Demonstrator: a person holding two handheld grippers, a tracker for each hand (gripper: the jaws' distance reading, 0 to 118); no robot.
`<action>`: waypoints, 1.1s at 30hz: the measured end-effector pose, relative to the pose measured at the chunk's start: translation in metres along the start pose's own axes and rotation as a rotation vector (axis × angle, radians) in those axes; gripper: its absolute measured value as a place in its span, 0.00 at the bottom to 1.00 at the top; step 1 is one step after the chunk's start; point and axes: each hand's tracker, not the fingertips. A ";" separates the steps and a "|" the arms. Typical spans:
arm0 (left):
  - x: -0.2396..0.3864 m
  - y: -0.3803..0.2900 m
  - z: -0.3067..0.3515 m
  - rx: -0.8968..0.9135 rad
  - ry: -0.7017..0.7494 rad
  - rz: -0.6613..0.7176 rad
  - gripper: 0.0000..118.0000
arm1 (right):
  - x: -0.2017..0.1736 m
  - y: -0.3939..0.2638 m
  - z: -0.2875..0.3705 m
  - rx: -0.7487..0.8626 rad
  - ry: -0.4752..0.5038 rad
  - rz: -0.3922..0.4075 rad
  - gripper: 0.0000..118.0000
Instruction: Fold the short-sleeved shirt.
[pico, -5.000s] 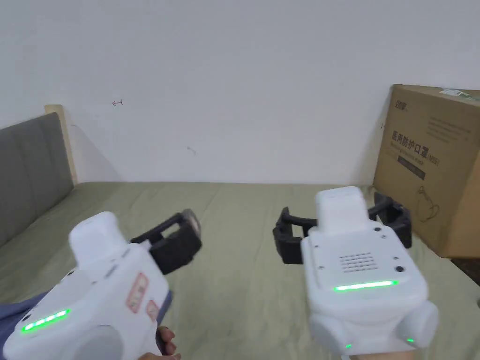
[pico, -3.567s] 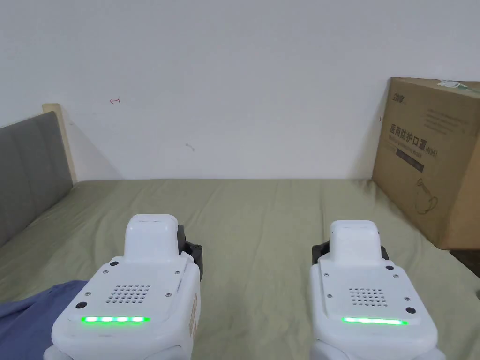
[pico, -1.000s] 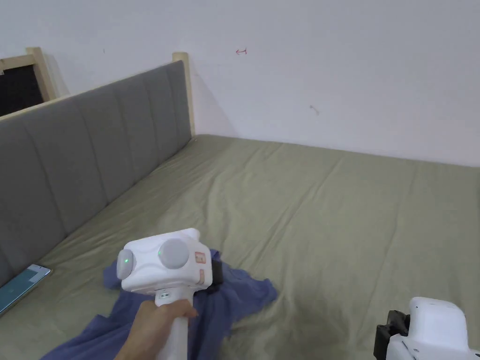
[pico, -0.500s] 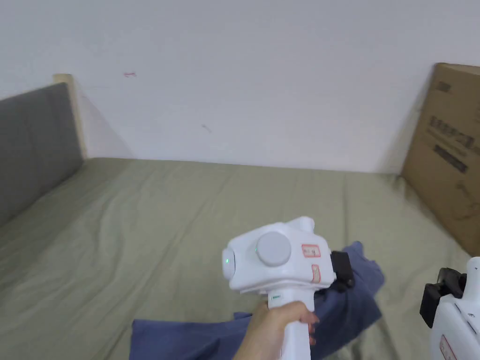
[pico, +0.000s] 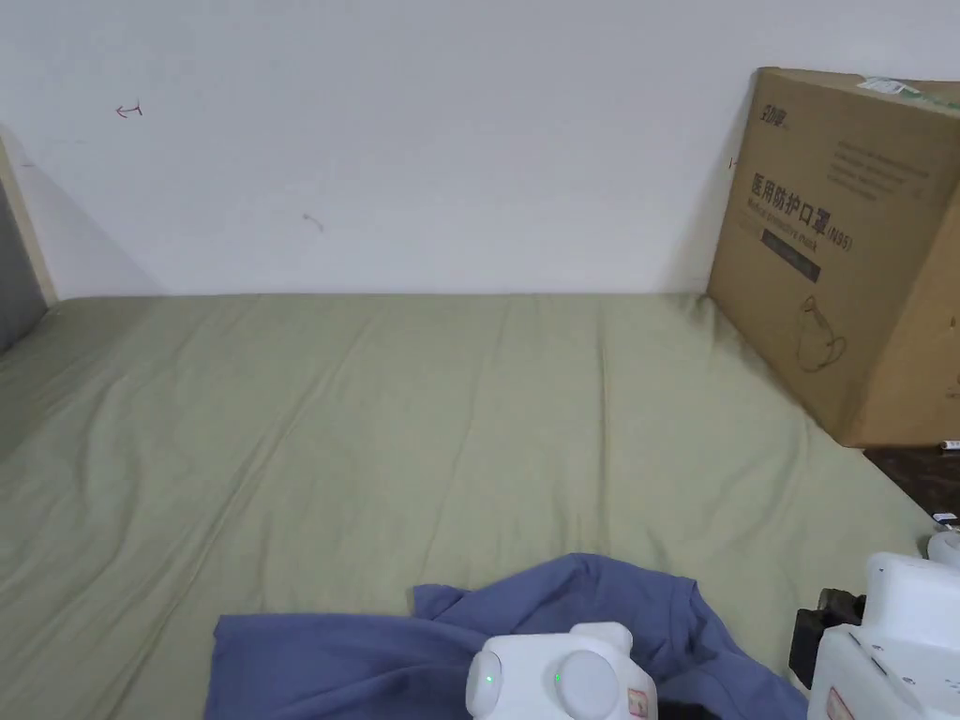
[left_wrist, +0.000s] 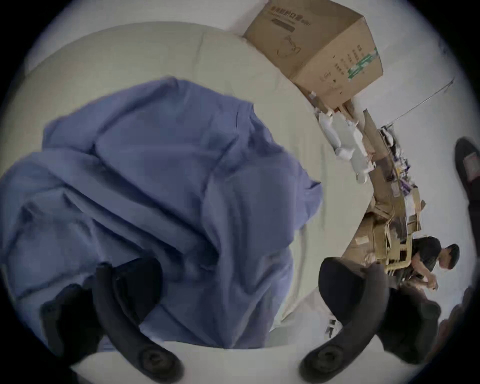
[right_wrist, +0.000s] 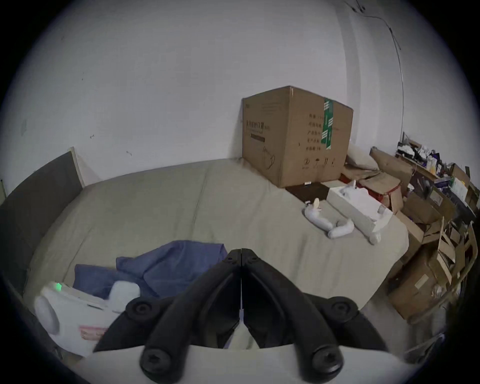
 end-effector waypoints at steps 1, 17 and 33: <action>-0.001 0.007 0.010 0.015 0.014 -0.004 0.99 | -0.002 0.000 -0.001 -0.003 0.008 -0.002 0.01; -0.201 0.000 0.138 0.217 0.459 0.158 0.07 | -0.072 -0.029 -0.035 -0.114 0.161 0.058 0.01; -0.305 0.045 0.103 0.105 0.710 0.191 0.10 | -0.095 -0.046 -0.090 -0.235 0.176 0.097 0.01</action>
